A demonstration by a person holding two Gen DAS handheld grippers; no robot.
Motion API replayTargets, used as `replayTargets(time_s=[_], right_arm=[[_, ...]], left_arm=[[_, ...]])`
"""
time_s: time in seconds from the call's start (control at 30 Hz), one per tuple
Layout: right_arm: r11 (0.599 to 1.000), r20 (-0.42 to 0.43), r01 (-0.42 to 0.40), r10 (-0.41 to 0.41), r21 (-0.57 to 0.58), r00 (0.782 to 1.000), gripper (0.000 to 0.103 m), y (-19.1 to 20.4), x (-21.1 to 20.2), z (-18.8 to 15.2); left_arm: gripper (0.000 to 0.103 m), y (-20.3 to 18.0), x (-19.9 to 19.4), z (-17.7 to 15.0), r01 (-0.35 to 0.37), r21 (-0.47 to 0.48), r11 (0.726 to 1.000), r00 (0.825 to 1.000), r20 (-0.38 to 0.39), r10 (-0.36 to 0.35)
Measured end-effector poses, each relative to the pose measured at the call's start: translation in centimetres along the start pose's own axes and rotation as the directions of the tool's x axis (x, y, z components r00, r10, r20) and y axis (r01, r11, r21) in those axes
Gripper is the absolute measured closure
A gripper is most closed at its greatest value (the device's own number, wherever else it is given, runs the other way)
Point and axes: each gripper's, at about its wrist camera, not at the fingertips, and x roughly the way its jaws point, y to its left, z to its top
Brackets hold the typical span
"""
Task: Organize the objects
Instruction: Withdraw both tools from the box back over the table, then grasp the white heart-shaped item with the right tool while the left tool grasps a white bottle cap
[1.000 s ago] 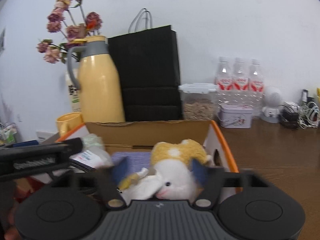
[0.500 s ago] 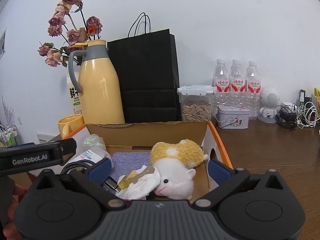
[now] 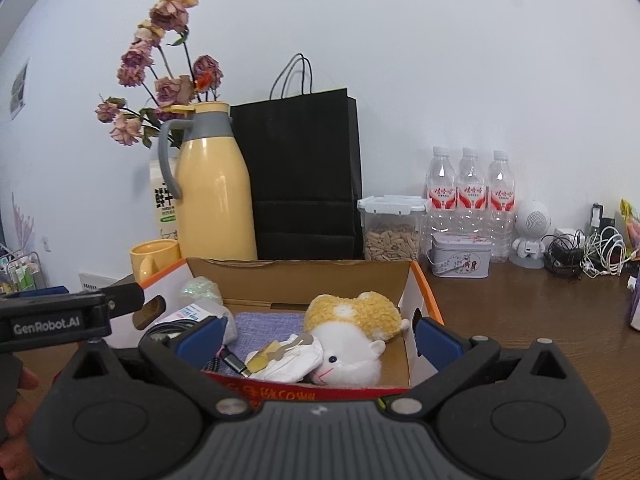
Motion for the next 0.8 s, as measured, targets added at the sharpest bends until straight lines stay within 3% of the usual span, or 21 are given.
replayTargets(time_s=[0.23,0.47,0.6,0.8], right_arm=[[0.999,0.005,-0.022,0.022,-0.046,1.000,0.000,0.8,-3.0,-0.3],[0.993,-0.026,-0.078,0.076,-0.092,0.997,0.000,1.8,-6.5,-1.6],[0.985,-0.094,-0.130,0.119,-0.116,0.988,0.000,2.9,-7.7,-3.2],[0.956,-0.237,-0.247,0.206,-0.159,0.949,0.004,5.4,-8.5,-6.0]], left_arm=[[0.000,1.0,-3.5,-0.4,0.025,0.009,1.000,1.000,-0.019,-0.025],[0.000,2.8,-6.1,-1.1,0.007,0.051,0.999,0.997,-0.073,-0.003],[0.000,4.1,-7.3,-2.0,-0.016,0.078,0.997,0.992,-0.124,0.025],[0.000,6.2,-8.8,-3.9,-0.044,0.093,0.995,0.979,-0.194,0.062]])
